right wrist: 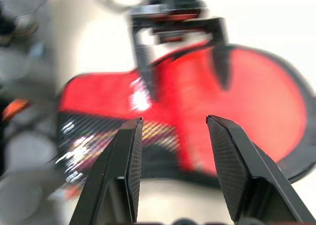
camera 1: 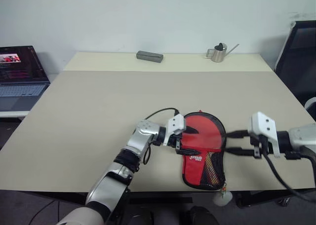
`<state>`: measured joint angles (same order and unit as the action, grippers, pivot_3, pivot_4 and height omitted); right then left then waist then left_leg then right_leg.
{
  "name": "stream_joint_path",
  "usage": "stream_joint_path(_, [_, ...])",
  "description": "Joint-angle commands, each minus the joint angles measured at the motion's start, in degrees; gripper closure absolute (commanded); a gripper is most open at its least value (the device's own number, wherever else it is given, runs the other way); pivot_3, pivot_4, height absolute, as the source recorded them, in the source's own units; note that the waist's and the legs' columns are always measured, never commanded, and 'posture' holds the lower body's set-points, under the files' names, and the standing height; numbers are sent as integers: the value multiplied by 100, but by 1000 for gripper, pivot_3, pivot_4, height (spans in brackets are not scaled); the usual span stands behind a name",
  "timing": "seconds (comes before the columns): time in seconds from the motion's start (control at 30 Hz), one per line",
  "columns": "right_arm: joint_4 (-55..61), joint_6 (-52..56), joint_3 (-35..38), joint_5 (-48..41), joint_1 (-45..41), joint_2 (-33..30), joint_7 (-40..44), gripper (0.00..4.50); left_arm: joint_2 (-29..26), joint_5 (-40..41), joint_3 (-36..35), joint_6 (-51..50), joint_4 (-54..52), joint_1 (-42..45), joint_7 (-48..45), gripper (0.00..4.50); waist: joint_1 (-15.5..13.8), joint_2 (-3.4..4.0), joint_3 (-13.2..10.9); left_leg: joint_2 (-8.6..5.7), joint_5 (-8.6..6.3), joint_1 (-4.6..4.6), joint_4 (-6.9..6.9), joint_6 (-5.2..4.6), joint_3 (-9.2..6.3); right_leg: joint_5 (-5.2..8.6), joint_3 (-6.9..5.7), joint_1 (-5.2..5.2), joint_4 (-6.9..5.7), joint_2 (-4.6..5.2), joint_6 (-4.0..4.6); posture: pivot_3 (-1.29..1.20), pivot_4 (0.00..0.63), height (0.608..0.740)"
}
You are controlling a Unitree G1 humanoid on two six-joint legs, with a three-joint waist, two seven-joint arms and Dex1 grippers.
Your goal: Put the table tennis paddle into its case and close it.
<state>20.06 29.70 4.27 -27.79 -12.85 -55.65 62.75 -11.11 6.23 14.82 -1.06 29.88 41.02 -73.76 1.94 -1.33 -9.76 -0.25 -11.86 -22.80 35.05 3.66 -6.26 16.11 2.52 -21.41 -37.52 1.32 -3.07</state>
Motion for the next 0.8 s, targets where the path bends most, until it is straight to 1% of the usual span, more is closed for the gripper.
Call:
stream_joint_path(0.03, [-1005,-524,-9,33,-462,480,90,2306,-401,583,-661,-655,-1293,-292,343,0,9,-3,-21,-1,1,3,4,0,0,1,1,0,-14,0,1,0,150,740])
stream_joint_path(0.17, [-2128,-1121,-90,280,-984,954,178,2306,-813,896,-1111,-1276,-2569,-1014,915,0,32,11,-35,2,3,16,5,-1,2,4,5,0,-38,0,7,0,150,740])
stream_joint_path(0.27, [-2912,-1437,-111,409,-1377,1181,257,2306,-937,1065,-1323,-1595,-3224,-1411,1359,0,5,17,-55,1,4,16,8,-1,1,4,5,-1,-44,0,9,0,150,740])
stream_joint_path(0.37, [-3724,-1752,-148,619,-1868,1490,129,2306,-1138,1237,-1595,-1837,-3761,-1898,1683,0,-5,16,-62,2,4,15,12,-1,2,3,5,-1,-45,0,10,0,150,740])
stream_joint_path(0.4, [-4069,-1915,-152,691,-2046,1530,188,2306,-1145,1217,-1584,-1891,-3835,-1961,1817,0,-5,17,-63,1,4,16,12,-1,2,2,6,-2,-46,1,13,0,150,740])
stream_joint_path(0.43, [-4396,-2050,-145,752,-2236,1583,210,2306,-1185,1179,-1585,-1925,-3909,-2037,1929,0,-5,18,-64,2,4,17,12,-1,2,-10,6,-2,-47,1,33,0,150,740])
stream_joint_path(0.6, [-5673,-2703,-318,1284,-3050,1642,265,2306,-1584,1317,-1900,-1943,-4127,-2439,2058,0,1,26,-77,1,4,16,11,-1,6,-12,7,-4,-45,1,38,0,150,740])
stream_joint_path(0.8, [-6415,-3084,-451,1690,-3391,1554,529,2306,-1634,1255,-1858,-1804,-3932,-2640,2250,0,-10,27,-79,-1,4,9,9,-1,6,-11,6,-9,-43,4,45,0,150,740])
